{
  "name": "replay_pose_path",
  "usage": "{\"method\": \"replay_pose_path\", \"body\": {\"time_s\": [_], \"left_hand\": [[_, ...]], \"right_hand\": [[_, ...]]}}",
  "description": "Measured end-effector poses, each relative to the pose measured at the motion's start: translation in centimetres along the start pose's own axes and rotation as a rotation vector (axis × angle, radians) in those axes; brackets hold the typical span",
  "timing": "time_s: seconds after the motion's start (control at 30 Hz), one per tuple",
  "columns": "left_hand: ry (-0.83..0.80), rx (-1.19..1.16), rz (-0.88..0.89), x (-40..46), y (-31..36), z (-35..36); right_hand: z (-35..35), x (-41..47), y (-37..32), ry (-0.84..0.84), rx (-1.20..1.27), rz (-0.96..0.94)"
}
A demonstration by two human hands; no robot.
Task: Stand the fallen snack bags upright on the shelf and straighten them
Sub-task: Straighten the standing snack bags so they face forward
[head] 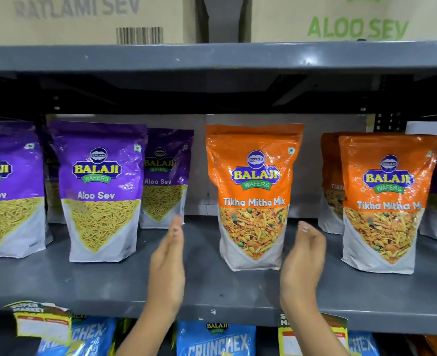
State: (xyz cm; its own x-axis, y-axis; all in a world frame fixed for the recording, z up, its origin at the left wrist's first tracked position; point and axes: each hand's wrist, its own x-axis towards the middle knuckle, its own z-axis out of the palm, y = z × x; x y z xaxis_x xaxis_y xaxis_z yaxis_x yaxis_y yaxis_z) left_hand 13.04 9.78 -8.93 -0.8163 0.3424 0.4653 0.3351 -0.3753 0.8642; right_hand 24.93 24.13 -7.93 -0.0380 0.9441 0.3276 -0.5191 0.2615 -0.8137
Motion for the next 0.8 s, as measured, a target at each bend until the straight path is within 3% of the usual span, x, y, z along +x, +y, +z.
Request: {"method": "replay_pose_path", "body": {"time_s": [0.1, 0.23, 0.3, 0.4, 0.5, 0.67, 0.8], "left_hand": [[0.228, -0.025, 0.152, 1.1, 0.9, -4.4], [0.423, -0.048, 0.174, 6.0, 1.1, -11.7], [0.381, -0.038, 0.125, 8.2, 1.0, -14.4], [0.284, -0.107, 0.058, 9.4, 0.5, -16.4], [0.158, -0.100, -0.076, 9.7, -0.3, -17.5], [0.092, -0.067, -0.146, 10.3, -1.5, -18.1], [0.040, -0.049, -0.276, 14.0, -3.2, -18.4]], "right_hand": [[0.7, -2.7, -1.2, -0.047, 0.033, -0.204], [5.0, -6.7, 0.0, -0.373, -0.090, -0.296], [8.0, -8.3, 1.6, -0.573, -0.200, -0.177], [11.9, -10.1, 3.2, -0.849, -0.298, 0.178], [15.1, -10.8, 4.3, -0.996, -0.419, 0.239], [18.1, -12.1, 5.9, -1.101, -0.552, 0.185], [17.4, -12.0, 5.7, -0.974, -0.440, 0.170]]}}
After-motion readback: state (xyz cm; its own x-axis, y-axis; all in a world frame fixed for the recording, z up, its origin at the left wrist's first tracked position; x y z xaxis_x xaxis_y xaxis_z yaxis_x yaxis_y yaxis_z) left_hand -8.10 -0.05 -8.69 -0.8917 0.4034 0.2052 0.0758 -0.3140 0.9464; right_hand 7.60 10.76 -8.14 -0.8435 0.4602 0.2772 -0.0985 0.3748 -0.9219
